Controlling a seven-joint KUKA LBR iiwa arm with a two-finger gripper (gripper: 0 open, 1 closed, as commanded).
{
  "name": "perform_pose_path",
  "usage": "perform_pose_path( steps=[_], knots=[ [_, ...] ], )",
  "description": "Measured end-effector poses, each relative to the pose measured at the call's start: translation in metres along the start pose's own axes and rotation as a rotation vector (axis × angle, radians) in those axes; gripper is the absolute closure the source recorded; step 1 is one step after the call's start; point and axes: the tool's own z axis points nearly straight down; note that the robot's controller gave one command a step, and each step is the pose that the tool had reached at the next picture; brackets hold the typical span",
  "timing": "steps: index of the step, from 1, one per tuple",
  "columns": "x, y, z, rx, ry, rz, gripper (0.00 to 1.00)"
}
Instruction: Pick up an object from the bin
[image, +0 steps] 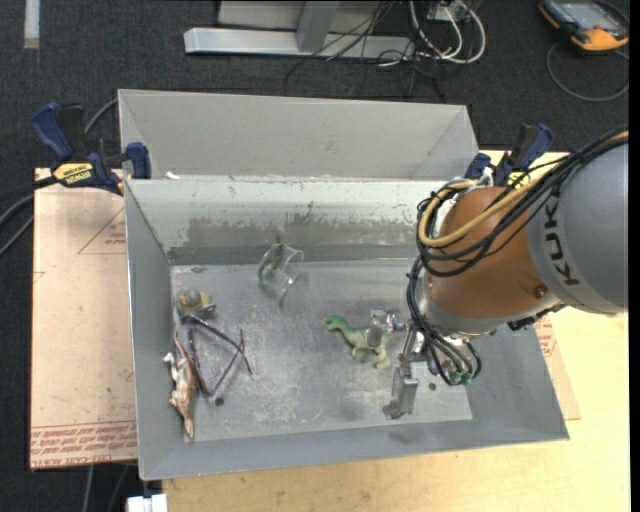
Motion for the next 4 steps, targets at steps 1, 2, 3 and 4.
perform_pose_path(
  steps=[1, 2, 3, 4],
  knots=[
    [-0.002, 0.0, -0.004, 0.0, -0.008, 0.0, 0.0],
    [-0.09, -0.022, 0.078, -0.001, -0.005, 0.139, 0.0],
    [-0.081, -0.014, 0.017, -0.001, -0.011, 0.067, 0.0],
    [-0.09, -0.021, 0.078, -0.002, -0.006, 0.137, 0.0]
  ],
)
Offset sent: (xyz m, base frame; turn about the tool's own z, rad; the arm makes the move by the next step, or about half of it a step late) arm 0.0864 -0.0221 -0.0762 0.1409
